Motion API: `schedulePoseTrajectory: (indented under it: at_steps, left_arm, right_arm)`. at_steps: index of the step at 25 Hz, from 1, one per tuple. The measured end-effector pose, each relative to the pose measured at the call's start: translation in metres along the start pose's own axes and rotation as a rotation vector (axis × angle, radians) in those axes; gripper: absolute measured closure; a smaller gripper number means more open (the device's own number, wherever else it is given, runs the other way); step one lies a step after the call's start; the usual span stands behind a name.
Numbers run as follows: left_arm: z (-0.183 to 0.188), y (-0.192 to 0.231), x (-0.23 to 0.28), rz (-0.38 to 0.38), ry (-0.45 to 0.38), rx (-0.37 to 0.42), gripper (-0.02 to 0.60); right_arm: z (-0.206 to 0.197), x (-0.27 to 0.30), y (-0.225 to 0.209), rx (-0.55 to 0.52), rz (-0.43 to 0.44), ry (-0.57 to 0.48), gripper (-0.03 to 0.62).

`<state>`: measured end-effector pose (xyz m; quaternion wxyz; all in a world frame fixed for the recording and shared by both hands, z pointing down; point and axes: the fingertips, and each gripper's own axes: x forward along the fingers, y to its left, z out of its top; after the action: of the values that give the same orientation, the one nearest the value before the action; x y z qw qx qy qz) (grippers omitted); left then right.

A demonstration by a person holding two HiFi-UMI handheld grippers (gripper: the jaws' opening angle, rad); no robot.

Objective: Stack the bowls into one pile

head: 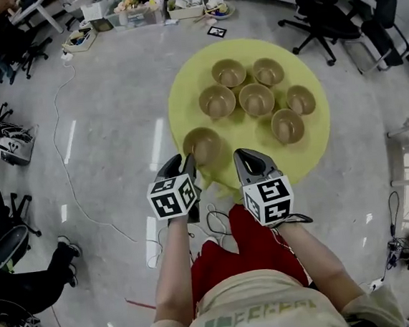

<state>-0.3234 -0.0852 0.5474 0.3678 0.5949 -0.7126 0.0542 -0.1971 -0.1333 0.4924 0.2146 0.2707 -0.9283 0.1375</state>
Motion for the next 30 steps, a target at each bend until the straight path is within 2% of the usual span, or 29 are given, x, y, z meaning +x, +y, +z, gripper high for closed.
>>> schedulePoseTrajectory:
  at_steps: [5, 11, 17, 21, 30]
  left_arm:
    - [-0.007, 0.003, 0.02, 0.01, 0.042, -0.037, 0.454]
    - [-0.013, 0.015, 0.031, 0.056, 0.094, -0.069, 0.456]
    - [-0.015, 0.016, 0.042, 0.049, 0.125, -0.102, 0.459]
    - [-0.015, 0.016, 0.045, 0.077, 0.134, -0.083, 0.514]
    - [-0.008, 0.01, 0.043, 0.078, 0.128, -0.105, 0.543]
  right_arm:
    - [-0.007, 0.015, -0.012, 0.01, 0.012, 0.033, 0.557]
    - [-0.011, 0.027, -0.016, 0.015, 0.026, 0.062, 0.557]
    - [-0.011, 0.034, -0.017, 0.011, 0.034, 0.078, 0.557]
    - [-0.015, 0.034, -0.02, 0.014, 0.03, 0.094, 0.557]
    - [-0.006, 0.025, -0.025, 0.009, 0.008, 0.087, 0.557]
